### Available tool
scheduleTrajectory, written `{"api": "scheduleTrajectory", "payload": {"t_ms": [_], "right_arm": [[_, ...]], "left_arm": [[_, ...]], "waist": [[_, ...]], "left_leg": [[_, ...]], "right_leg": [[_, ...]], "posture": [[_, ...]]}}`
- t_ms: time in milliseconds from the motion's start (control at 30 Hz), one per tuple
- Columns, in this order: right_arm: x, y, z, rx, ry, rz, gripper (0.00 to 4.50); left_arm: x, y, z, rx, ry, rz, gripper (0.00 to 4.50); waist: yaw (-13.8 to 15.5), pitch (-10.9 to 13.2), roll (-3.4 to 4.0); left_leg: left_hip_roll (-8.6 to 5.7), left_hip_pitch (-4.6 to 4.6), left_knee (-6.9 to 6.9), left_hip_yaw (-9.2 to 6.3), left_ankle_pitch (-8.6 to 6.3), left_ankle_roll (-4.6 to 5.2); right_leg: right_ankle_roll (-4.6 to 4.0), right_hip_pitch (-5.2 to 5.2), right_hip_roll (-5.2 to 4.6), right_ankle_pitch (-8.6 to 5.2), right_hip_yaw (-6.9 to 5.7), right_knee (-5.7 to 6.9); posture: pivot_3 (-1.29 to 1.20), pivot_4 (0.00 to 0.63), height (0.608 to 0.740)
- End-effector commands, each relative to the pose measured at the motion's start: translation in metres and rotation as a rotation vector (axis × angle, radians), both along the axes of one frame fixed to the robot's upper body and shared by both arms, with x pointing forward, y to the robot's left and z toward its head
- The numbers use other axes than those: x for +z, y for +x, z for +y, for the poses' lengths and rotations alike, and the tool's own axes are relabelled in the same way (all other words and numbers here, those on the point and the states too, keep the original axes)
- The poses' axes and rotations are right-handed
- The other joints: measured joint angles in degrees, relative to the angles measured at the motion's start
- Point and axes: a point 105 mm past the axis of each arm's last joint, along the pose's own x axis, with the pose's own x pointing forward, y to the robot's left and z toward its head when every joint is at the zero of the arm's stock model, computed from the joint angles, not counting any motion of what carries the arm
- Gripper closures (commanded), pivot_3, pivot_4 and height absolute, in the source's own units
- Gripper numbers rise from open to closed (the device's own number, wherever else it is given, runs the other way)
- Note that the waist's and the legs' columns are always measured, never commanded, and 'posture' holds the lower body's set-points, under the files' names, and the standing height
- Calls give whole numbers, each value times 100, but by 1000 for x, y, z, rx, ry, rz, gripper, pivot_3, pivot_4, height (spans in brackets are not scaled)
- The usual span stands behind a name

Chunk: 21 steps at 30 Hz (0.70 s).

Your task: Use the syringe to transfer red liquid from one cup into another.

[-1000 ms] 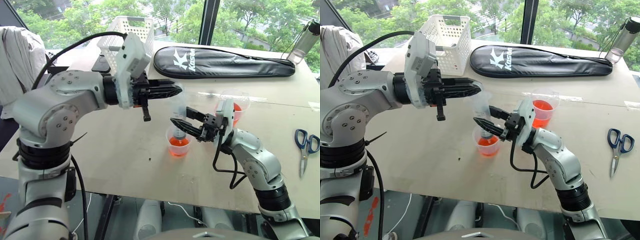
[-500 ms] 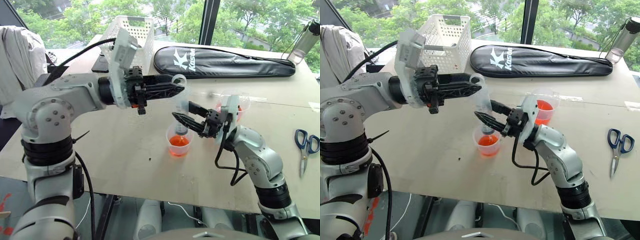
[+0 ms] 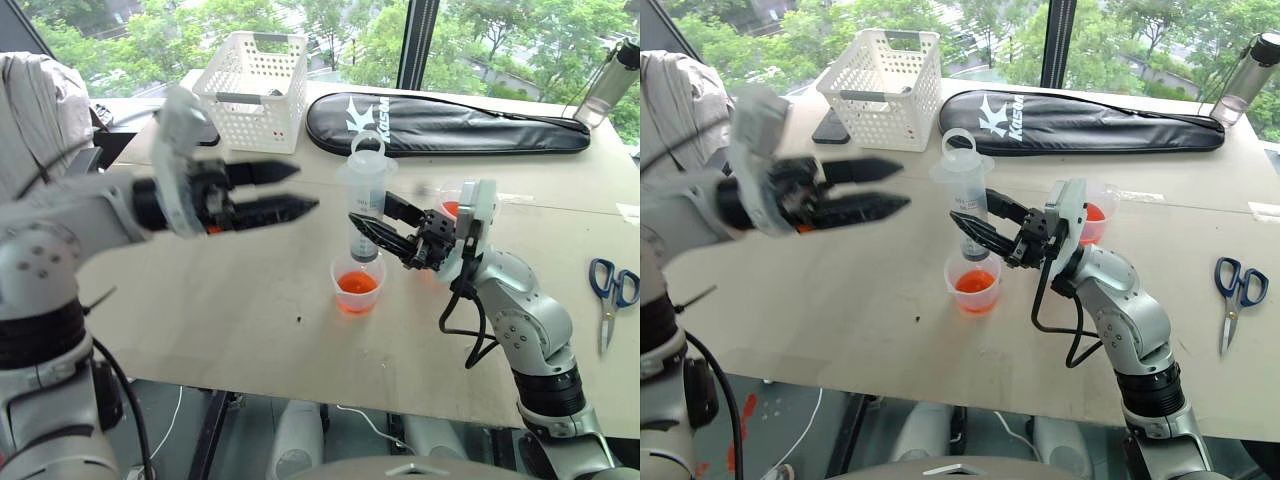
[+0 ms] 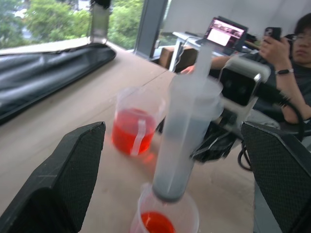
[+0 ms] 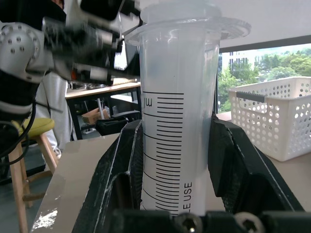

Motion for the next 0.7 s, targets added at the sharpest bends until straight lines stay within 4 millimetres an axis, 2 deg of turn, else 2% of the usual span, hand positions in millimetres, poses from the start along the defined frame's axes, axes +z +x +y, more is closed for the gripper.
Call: {"api": "scheduleTrajectory", "payload": {"t_ms": [33,133,233,533,633,700], "right_arm": [[14,-9,1,36,22,-58,3055],[14,-10,2,43,15,-64,3055],[14,-10,3,46,-2,-72,3055],[10,-12,3,40,-40,-90,3056],[11,-12,4,40,-44,-98,3056],[11,-13,4,41,-50,-103,3057]], "left_arm": [[4,-3,-15,-36,-8,-84,0],[1,3,-27,-38,-33,-103,0],[7,5,-37,-56,-85,-117,0],[5,1,-55,-137,-99,-110,0],[-4,2,-59,-138,-68,-115,767],[-6,2,-61,-147,-80,-117,1591]], "waist": [[28,5,-17],[6,5,-18],[-7,5,-18],[-31,6,-18],[-30,6,-18],[-30,6,-18]], "left_leg": [[0,-3,4,-3,0,0],[-3,-1,11,10,0,0],[-2,0,10,9,0,1],[0,0,1,5,0,0],[-1,0,3,7,0,0],[-1,1,3,7,0,1]], "right_leg": [[0,0,0,0,-3,-1],[-2,5,-8,0,6,-9],[-2,5,-6,0,7,-7],[5,1,2,4,7,-5],[2,1,2,2,9,-6],[1,2,2,1,9,-6]], "posture": [[0,150,724],[0,150,724],[0,150,724],[0,150,724],[0,150,724],[0,150,724]]}}
